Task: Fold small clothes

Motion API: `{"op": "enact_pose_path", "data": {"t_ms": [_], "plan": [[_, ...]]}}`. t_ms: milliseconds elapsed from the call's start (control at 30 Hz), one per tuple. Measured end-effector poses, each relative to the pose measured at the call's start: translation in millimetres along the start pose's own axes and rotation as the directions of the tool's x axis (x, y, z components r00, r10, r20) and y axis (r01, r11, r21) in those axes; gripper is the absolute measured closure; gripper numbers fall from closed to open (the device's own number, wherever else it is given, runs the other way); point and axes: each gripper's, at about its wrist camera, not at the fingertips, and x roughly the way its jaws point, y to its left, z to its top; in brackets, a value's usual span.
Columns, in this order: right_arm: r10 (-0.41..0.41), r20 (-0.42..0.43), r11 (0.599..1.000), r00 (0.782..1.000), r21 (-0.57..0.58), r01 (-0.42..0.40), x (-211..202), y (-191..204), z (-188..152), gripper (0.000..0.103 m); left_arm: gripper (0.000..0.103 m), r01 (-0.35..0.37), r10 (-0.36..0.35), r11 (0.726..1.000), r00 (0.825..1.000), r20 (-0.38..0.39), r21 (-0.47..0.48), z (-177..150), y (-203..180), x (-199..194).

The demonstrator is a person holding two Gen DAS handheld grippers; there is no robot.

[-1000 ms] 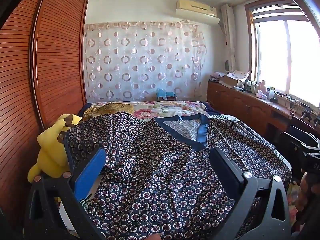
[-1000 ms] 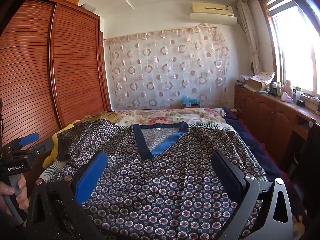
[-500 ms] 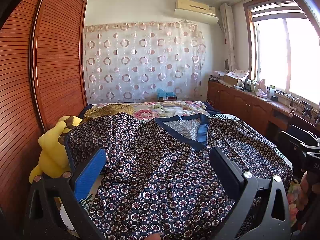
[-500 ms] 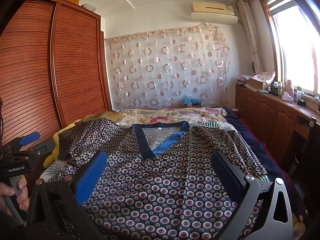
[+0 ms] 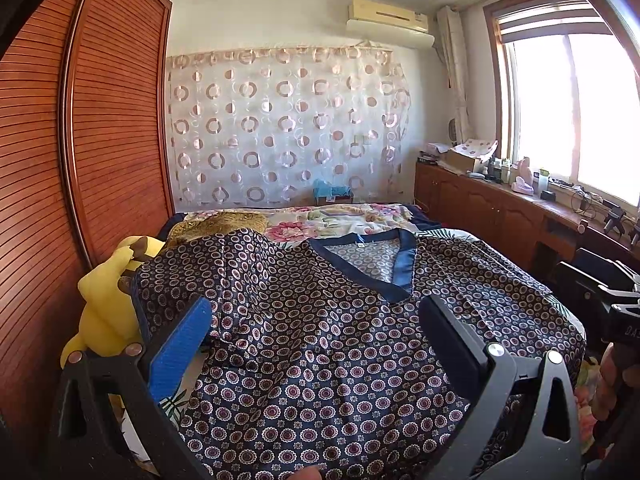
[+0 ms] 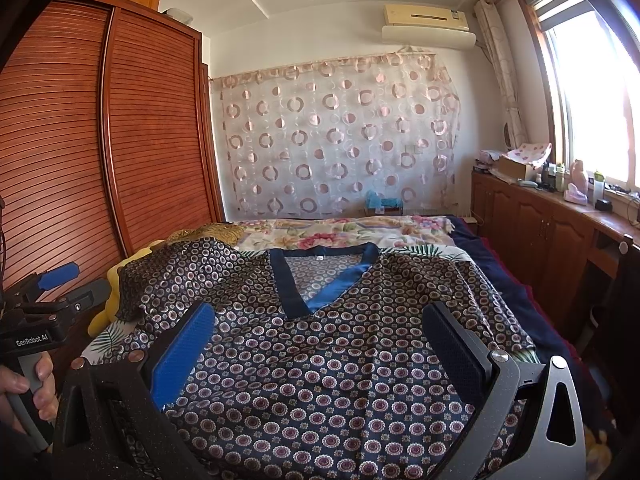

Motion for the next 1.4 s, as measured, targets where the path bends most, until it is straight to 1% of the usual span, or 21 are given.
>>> {"op": "enact_pose_path", "data": {"t_ms": [1400], "plan": [[-0.002,0.0,1.0,1.0,0.002,0.002,-0.8,1.3,-1.2,0.0,0.0,-0.003,0.003,1.0,1.0,0.005,0.009,-0.9,-4.7,-1.7]]}}
